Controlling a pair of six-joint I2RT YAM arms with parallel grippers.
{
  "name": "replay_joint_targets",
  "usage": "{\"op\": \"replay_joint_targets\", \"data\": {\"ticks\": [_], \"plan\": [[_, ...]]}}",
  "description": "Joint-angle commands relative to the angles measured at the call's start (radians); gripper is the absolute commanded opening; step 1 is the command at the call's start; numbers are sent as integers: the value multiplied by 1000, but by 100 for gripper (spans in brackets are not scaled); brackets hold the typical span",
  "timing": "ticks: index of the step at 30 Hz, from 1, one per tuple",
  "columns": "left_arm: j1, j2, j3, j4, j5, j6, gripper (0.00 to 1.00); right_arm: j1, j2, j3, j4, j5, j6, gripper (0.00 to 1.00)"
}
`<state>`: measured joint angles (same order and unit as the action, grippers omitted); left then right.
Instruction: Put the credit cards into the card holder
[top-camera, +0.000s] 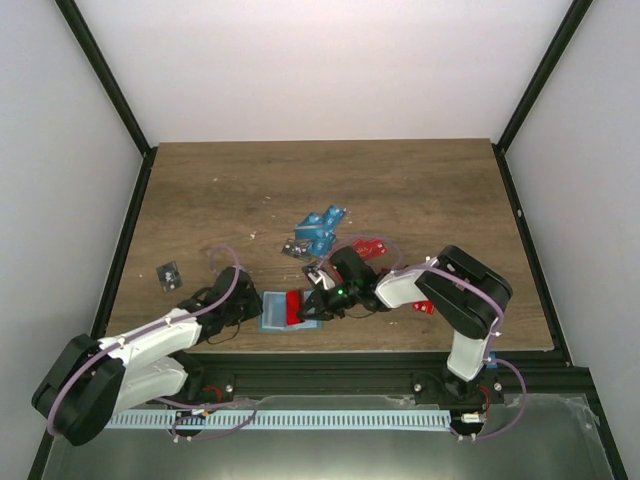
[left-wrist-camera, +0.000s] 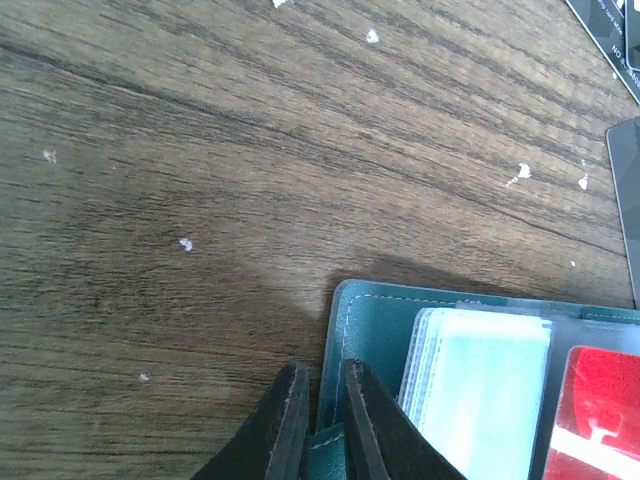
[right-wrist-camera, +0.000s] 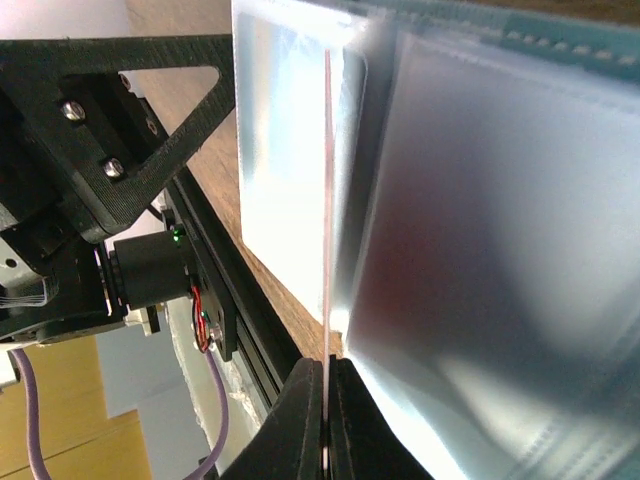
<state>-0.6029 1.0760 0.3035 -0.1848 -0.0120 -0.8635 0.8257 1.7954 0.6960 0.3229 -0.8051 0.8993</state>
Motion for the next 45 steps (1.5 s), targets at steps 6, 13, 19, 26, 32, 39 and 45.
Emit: {"op": "replay_joint_targets", "data": {"ticks": [6, 13, 19, 26, 32, 39, 45], "plan": [[-5, -24, -35, -59, 20, 0, 13, 29, 33, -1, 23, -11, 51, 1], [-5, -42, -38, -69, 17, 7, 13, 29, 29, 6, -23, 18, 77, 1], [-5, -49, -42, -70, 19, 9, 13, 29, -2, -6, -22, 33, 95, 1], [-5, -51, -45, -64, 25, 15, 13, 30, 32, -6, 10, 13, 114, 1], [-5, -49, -46, -58, 30, 24, 13, 30, 66, 24, -10, -5, 89, 1], [-5, -49, -50, -58, 30, 27, 13, 29, 111, 40, -12, -17, 73, 1], [-5, -44, -52, -56, 30, 32, 13, 29, 137, 58, 22, -54, 68, 1]]}}
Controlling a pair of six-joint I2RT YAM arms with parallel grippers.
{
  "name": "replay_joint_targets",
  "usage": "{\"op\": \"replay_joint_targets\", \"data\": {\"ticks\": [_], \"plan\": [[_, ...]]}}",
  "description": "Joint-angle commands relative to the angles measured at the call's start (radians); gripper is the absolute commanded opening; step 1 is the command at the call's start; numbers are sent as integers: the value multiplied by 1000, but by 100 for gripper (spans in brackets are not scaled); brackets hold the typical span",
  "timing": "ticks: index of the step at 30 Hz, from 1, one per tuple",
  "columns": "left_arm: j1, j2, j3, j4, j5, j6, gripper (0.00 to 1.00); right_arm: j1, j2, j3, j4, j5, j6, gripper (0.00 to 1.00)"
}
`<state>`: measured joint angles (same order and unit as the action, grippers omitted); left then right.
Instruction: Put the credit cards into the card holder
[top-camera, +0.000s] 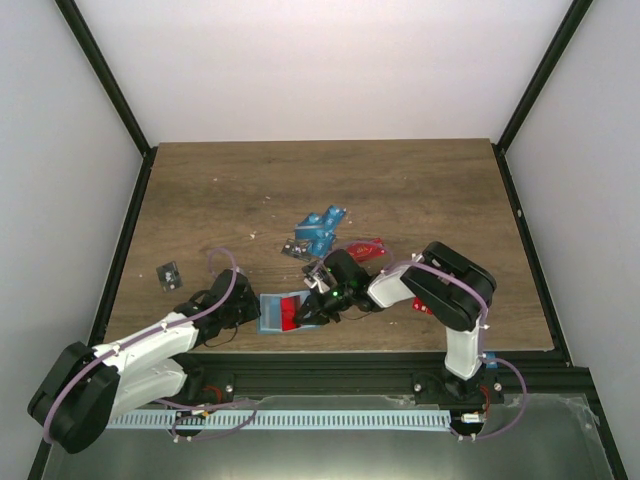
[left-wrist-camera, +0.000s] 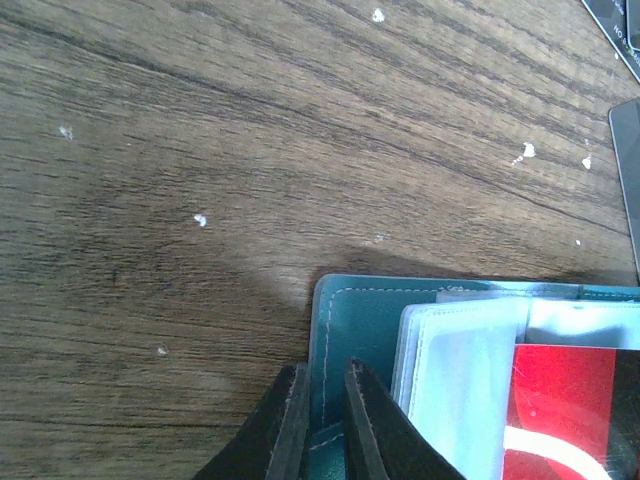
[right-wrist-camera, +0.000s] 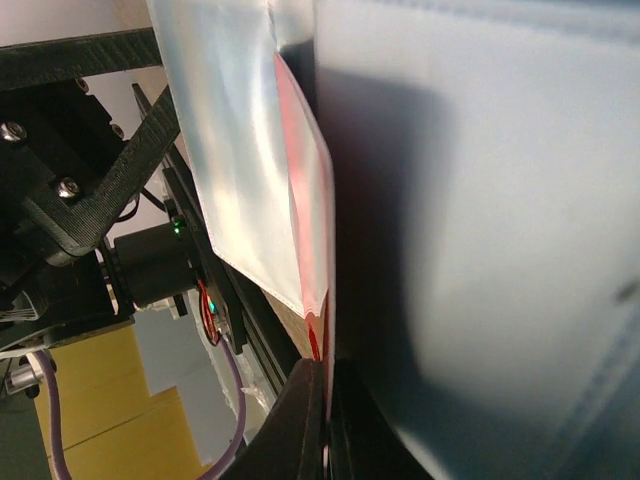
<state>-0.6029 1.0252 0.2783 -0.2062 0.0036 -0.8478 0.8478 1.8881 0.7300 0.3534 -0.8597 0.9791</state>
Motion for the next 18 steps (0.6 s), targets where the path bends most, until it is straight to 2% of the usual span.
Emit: {"op": "replay_joint_targets", "data": {"ticks": [1, 18], "plan": [[-5, 7, -27, -35, 13, 16, 13, 7, 48, 27, 0, -9, -12, 1], [-5, 10, -30, -33, 13, 13, 13, 2, 81, 37, 89, -14, 26, 1]]}}
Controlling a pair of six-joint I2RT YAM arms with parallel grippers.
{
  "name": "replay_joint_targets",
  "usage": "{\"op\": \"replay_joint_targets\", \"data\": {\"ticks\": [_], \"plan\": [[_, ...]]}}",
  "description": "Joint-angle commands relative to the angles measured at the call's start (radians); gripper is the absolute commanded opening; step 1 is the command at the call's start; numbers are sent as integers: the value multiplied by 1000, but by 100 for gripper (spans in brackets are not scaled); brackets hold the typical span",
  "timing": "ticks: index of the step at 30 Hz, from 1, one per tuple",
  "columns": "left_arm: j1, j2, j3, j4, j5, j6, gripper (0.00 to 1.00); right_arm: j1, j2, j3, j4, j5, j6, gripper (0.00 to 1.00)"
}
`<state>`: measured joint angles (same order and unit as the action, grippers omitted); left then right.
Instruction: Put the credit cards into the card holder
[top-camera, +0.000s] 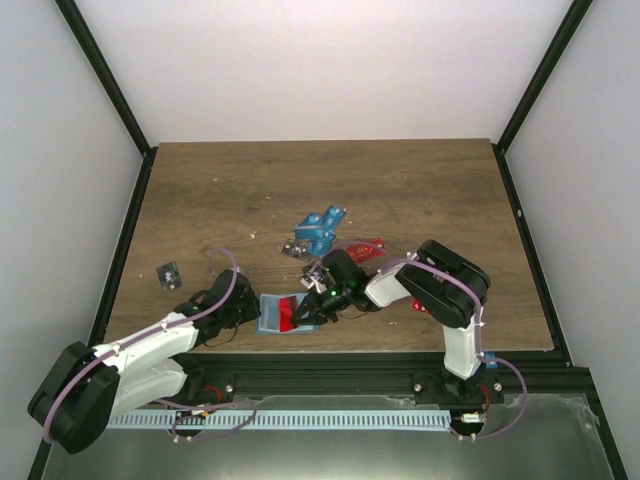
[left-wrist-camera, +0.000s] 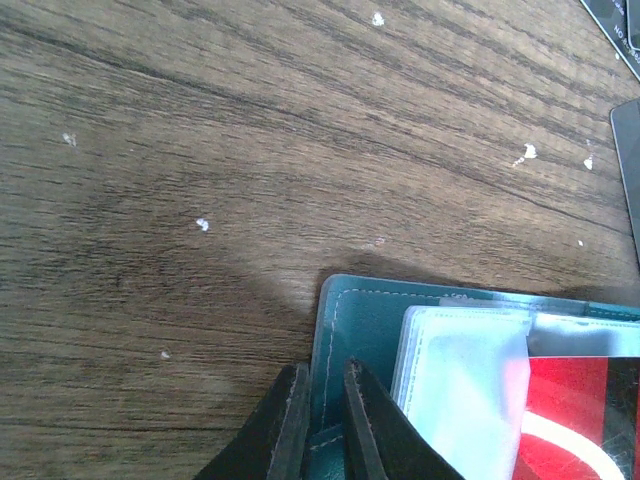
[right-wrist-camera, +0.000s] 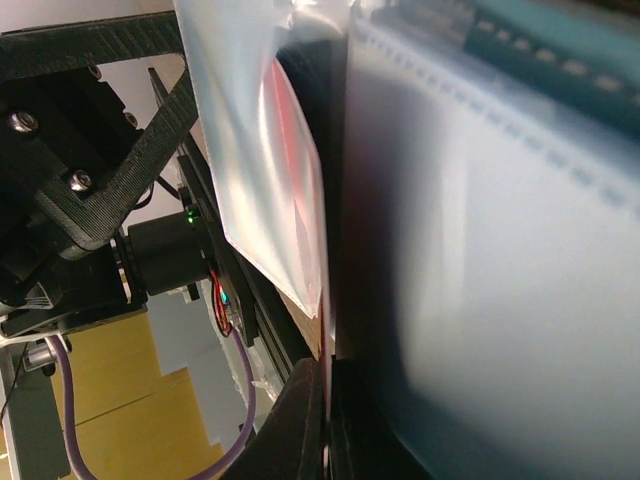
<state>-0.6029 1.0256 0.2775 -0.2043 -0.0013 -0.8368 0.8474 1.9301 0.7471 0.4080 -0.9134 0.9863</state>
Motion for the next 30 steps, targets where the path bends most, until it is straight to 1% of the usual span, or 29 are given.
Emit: {"op": "replay_joint_targets", "data": {"ticks": [1, 12, 14, 20, 24, 30], "plan": [[-5, 11, -28, -35, 18, 2, 12, 2, 45, 23, 46, 40, 24, 1], [-4, -2, -36, -46, 17, -14, 13, 3, 58, -26, 215, 70, 125, 1], [-5, -7, -38, -45, 19, -27, 13, 15, 70, -33, 274, 85, 163, 1], [-5, -8, -47, -39, 23, -42, 13, 48, 92, -2, 310, 97, 182, 1], [-5, -12, -53, -33, 30, -49, 13, 62, 87, -2, 306, 124, 174, 1], [-5, -25, -58, -35, 27, -62, 13, 87, 101, 2, 326, 133, 189, 4]]}}
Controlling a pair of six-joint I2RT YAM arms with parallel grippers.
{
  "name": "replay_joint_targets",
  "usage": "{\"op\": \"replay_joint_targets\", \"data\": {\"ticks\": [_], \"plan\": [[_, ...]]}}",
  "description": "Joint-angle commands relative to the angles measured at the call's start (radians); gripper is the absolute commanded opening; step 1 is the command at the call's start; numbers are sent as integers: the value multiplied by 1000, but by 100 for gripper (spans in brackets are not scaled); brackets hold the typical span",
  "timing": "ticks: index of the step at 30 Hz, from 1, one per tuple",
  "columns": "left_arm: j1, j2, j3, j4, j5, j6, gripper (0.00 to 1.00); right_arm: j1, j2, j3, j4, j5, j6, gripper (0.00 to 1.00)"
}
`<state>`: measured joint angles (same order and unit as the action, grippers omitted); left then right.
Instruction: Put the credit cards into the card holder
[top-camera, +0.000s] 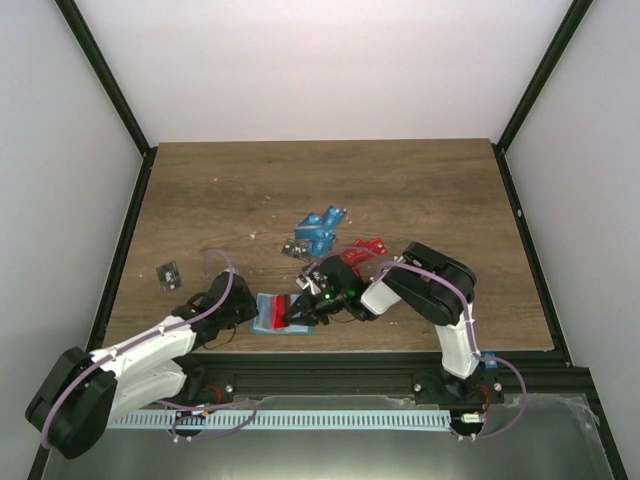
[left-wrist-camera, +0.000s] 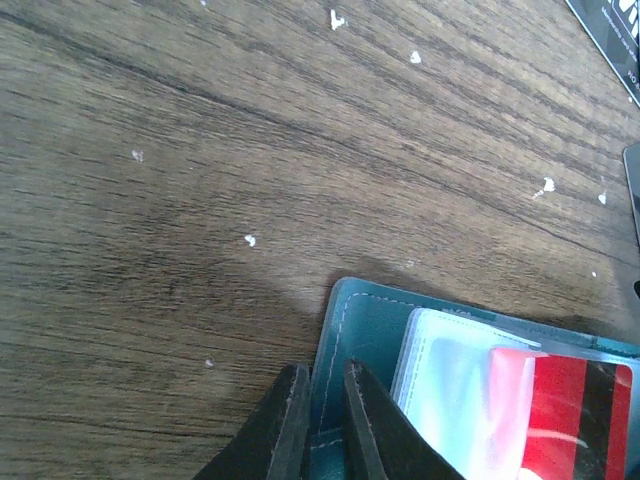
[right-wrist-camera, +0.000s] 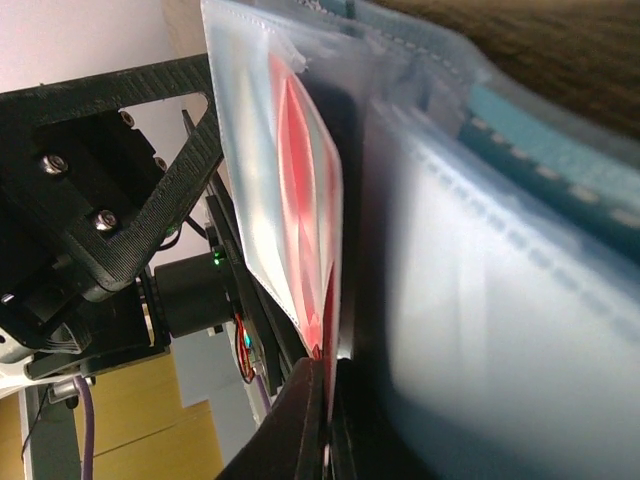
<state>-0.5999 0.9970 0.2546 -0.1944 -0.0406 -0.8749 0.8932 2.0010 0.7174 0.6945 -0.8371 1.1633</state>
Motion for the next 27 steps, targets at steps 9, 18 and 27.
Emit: {"op": "replay_joint_targets", "data": {"ticks": [9, 18, 27], "plan": [[-8, -33, -40, -57, 62, -38, 13, 56, -51, 71, -196, 134, -80, 21], [-8, -58, -34, -73, 49, -35, 13, 58, -152, 173, -664, 274, -227, 52], [-8, -53, -35, -70, 48, -27, 13, 64, -183, 221, -819, 357, -279, 69]]}}
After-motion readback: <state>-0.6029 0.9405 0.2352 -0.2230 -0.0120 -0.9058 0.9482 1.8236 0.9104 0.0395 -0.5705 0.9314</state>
